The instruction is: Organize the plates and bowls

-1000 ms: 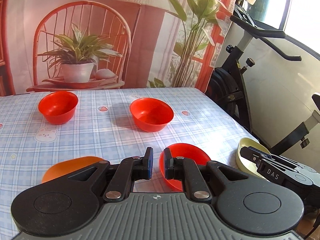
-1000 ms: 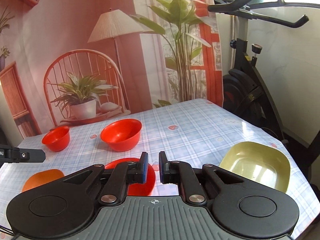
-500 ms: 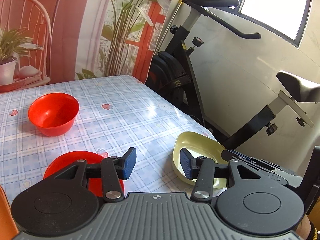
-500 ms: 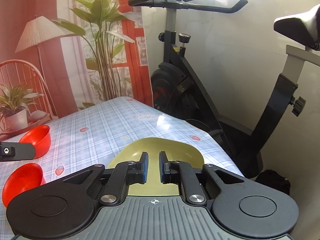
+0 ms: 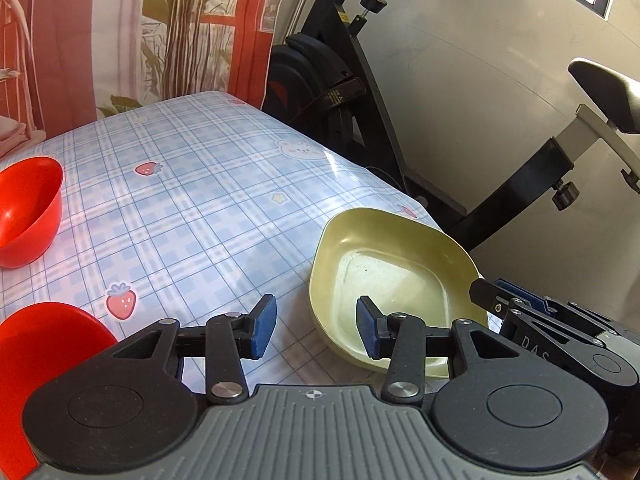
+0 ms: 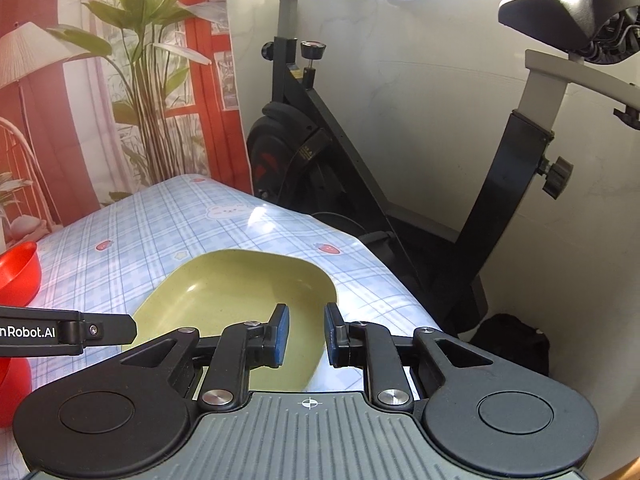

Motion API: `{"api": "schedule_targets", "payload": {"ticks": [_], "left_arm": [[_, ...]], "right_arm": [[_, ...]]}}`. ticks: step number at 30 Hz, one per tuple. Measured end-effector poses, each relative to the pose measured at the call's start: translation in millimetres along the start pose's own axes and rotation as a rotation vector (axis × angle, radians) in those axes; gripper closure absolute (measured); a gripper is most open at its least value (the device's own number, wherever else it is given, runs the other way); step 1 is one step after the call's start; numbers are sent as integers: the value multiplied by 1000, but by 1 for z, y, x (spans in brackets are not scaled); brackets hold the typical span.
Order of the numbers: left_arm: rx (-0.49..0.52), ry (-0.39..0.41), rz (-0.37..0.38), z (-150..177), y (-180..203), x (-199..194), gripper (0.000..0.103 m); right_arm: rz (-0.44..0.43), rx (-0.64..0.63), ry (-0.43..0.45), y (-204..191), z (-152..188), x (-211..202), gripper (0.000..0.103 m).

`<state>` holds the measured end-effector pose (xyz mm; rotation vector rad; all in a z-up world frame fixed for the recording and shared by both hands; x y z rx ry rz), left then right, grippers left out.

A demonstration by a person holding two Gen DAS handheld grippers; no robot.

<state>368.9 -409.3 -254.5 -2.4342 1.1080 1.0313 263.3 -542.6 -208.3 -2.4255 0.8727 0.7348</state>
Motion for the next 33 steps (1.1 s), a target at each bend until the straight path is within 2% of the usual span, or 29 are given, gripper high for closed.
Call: {"api": "schedule_targets", "payload": {"ticks": [5, 13, 16, 20, 26, 33], "left_arm": [[10, -18, -1, 7, 1, 7, 66], [-9, -23, 20, 10, 1, 13, 70], [3, -17, 50, 9, 6, 16, 82], [18, -8, 40, 10, 9, 15, 83], [12, -15, 53, 14, 10, 14, 85], [-3, 0, 44, 20, 9, -11, 85]], "right_arm": [[0, 23, -24, 5, 4, 8, 85], [0, 41, -53, 9, 12, 15, 84], [-5, 45, -59, 8, 14, 16, 85], [0, 47, -59, 11, 15, 18, 91], [8, 73, -86, 15, 19, 21, 94], [-5, 42, -41, 4, 7, 3, 97]]}}
Point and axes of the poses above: each gripper's, at about its wrist camera, not at the fingertips, and x roughly the way its jaws point, y to its right, z to its underside, the point moved 10 cm from there along x, roughly the way its jaws point, and after that the axes turned 12 degrees about x, right-handed, at the moved point
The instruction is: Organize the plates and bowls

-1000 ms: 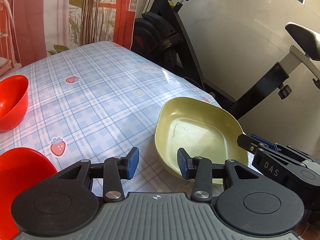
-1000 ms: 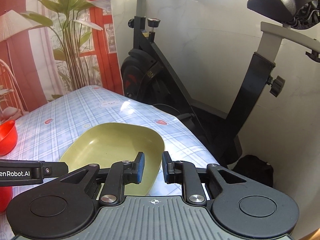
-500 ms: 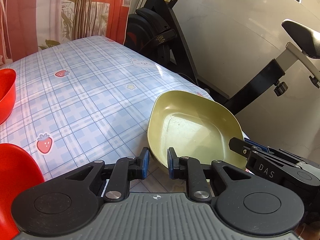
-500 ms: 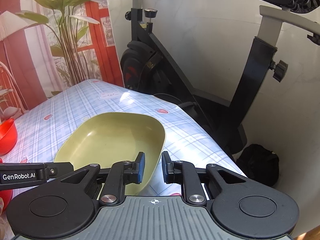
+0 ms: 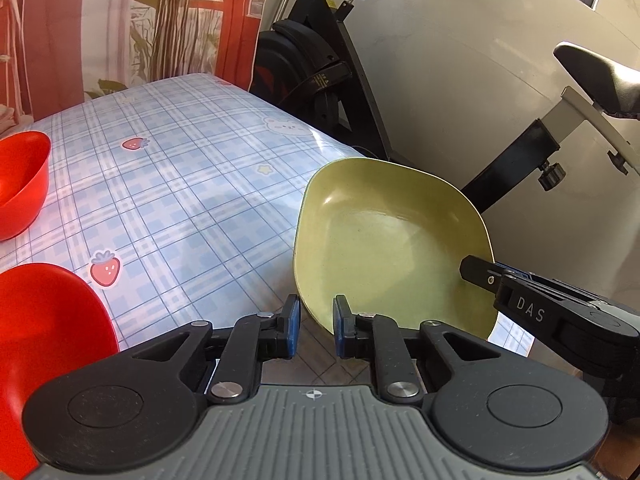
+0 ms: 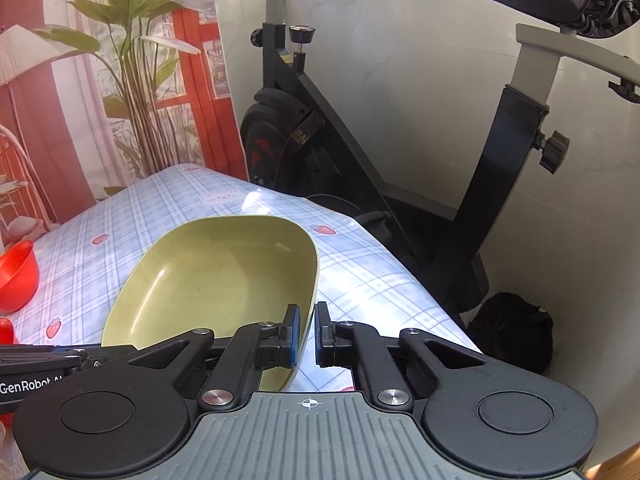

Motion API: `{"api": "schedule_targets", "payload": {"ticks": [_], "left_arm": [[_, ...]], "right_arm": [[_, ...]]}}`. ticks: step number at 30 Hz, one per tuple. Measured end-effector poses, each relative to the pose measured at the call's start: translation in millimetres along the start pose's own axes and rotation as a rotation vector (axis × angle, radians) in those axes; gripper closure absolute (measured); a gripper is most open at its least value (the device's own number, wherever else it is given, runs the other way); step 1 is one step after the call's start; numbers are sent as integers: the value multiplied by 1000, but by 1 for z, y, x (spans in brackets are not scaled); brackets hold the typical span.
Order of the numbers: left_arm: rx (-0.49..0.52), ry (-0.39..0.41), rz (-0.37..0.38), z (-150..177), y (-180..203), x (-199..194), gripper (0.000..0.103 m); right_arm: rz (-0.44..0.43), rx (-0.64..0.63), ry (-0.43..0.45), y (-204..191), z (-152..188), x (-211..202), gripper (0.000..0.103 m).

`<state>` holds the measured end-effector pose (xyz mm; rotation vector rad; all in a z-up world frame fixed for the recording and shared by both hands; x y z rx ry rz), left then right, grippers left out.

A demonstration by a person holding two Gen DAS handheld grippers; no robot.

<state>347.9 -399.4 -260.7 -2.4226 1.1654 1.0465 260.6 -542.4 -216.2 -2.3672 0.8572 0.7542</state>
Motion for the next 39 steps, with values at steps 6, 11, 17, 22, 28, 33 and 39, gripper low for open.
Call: {"api": "schedule_targets", "payload": {"ticks": [6, 11, 17, 22, 28, 33, 39], "left_arm": [[-28, 55, -43, -4, -17, -44, 85], [-86, 109, -86, 3, -38, -86, 85], [-113, 140, -181, 20, -66, -143, 85], [-100, 186, -293, 18, -99, -207, 85], [-139, 249, -377, 31, -126, -279, 84], [-223, 256, -406, 70, -146, -317, 84], [-330, 220, -400, 127, -166, -335, 83]], "right_arm": [[-62, -21, 17, -30, -9, -19, 97], [-142, -58, 30, -74, -10, -41, 97], [-247, -103, 10, -137, -3, -68, 97], [-369, -130, -32, -206, -5, -97, 97], [-490, -196, -28, -284, 1, -131, 97], [-541, -254, -72, -330, 34, -145, 97], [-578, -328, -124, -364, 84, -159, 98]]}}
Point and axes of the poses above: each gripper's, at about its wrist camera, not at the fingertips, and x roughly the way its jaws point, y to its right, z to its underside, the point moved 10 cm from there along x, roughly the way its jaws point, and after that the axes turned 12 degrees about x, right-handed, at the moved point
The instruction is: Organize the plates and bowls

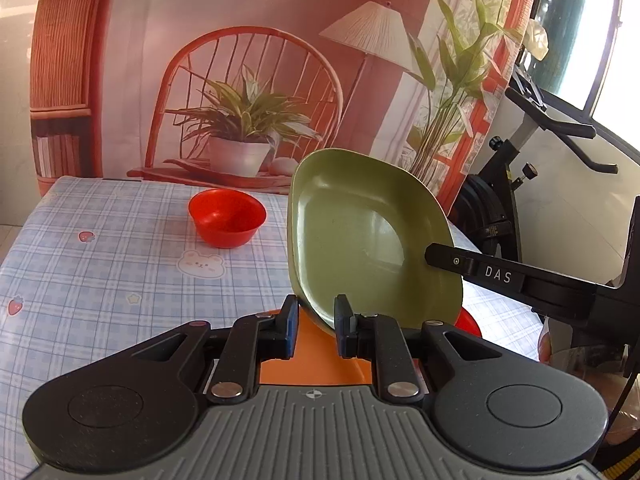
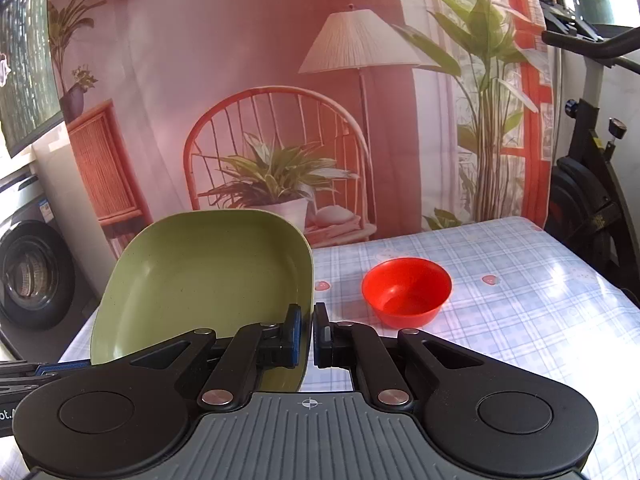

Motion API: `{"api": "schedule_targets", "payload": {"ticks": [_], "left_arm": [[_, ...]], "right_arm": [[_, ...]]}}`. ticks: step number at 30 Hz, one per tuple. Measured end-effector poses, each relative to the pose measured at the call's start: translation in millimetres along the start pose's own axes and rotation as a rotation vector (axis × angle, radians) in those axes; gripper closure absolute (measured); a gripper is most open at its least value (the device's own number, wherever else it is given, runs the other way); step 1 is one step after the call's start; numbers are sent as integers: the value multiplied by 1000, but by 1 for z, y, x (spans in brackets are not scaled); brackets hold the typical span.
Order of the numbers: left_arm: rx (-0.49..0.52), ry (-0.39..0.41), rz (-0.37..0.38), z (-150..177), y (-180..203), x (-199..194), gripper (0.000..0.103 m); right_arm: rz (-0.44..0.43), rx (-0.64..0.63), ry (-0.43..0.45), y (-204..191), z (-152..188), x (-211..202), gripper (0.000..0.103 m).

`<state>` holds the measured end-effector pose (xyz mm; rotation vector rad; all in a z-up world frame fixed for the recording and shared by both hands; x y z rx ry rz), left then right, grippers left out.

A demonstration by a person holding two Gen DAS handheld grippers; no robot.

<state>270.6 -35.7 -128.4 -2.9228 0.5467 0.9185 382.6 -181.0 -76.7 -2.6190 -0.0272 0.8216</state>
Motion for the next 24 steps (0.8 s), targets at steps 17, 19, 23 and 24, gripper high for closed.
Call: {"api": "schedule_targets", "payload": {"ticks": [17, 19, 23, 24], "left_arm": [[-161, -67, 9, 66, -17, 25, 83], [-169, -85, 12, 72, -18, 29, 83], [-180, -113, 21, 81, -18, 36, 83], [-179, -119, 20, 83, -17, 38, 83]], "right_arm": [[57, -35, -124, -3, 70, 31, 98], [60, -34, -136, -1, 77, 35, 98], [63, -23, -149, 4, 85, 38, 98], [65, -25, -152, 6, 87, 39, 98]]}}
Point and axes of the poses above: each gripper's, at about its wrist camera, not at the fingertips, and x roughly the way its jaws point, y to its right, z to its underside, the point moved 10 cm from there along x, roughly the way its jaws point, and after that the axes turned 12 degrees about x, right-handed, at the moved point
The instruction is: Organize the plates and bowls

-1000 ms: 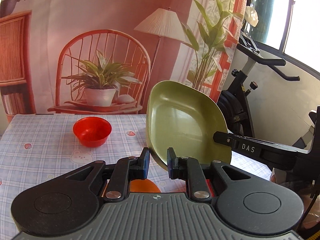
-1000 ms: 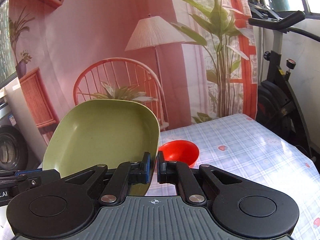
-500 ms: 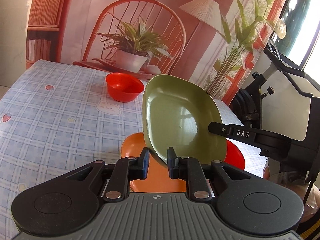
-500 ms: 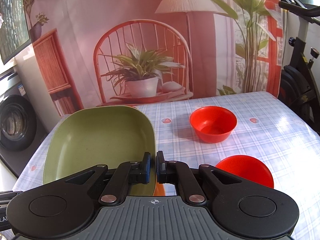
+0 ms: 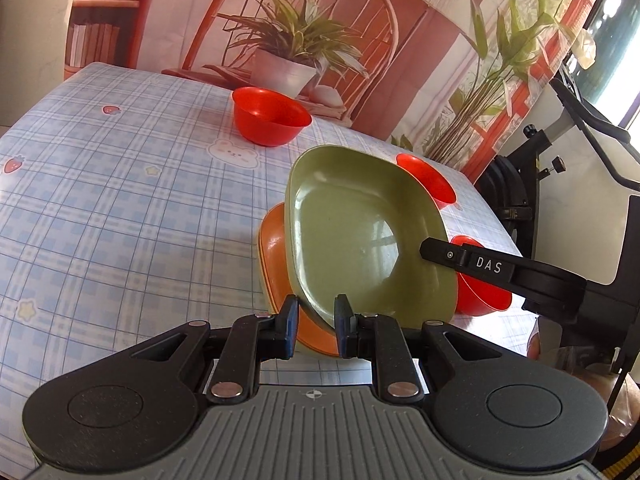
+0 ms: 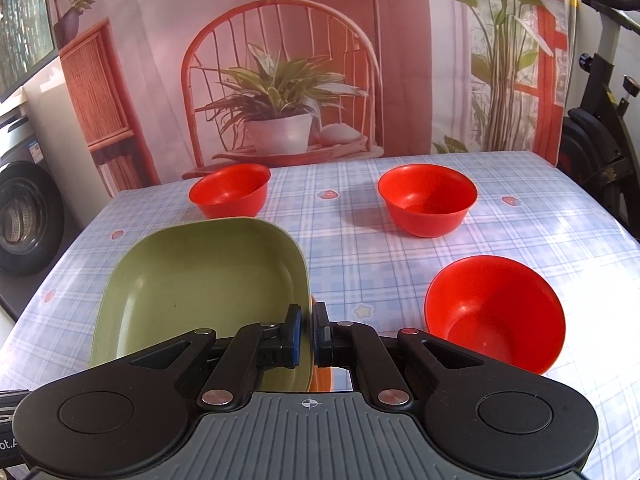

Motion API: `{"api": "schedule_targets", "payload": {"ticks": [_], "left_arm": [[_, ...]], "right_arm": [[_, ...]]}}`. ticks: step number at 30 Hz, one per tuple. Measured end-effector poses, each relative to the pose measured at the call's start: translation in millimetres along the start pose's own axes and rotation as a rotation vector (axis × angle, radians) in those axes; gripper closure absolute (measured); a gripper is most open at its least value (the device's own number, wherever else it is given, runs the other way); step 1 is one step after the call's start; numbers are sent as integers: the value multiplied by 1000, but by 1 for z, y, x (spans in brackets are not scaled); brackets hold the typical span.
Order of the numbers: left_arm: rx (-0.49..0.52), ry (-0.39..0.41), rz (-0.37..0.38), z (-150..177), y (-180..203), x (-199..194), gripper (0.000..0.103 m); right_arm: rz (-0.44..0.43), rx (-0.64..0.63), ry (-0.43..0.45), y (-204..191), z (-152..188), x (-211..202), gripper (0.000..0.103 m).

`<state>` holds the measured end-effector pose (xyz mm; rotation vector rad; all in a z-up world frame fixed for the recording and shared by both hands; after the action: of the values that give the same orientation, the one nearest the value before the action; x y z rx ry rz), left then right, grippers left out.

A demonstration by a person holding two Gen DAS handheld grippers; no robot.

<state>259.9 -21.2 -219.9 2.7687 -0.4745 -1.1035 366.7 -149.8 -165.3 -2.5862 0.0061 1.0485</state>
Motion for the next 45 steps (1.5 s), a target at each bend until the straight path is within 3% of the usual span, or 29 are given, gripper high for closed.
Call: {"api": "schedule_targets", "payload": {"ticks": [5, 27, 45], "left_arm": [[-6, -37, 3, 10, 3, 12, 83], [35, -56, -27, 11, 7, 21, 81], [20, -15, -76, 7, -4, 12, 79]], "right_arm": [[12, 23, -29, 12, 8, 8, 98], [5, 18, -42, 12, 7, 19, 98], [24, -24, -11, 15, 8, 2, 99]]}}
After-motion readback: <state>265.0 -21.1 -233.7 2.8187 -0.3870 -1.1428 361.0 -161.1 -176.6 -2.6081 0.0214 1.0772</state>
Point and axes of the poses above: each gripper's, at about its wrist camera, not at the fingertips, and x roughly the way its jaws point, y to its right, z to its underside, the point moved 10 cm from there along x, roughly the way its jaws point, and after that the axes turned 12 degrees about x, right-handed, at the moved point
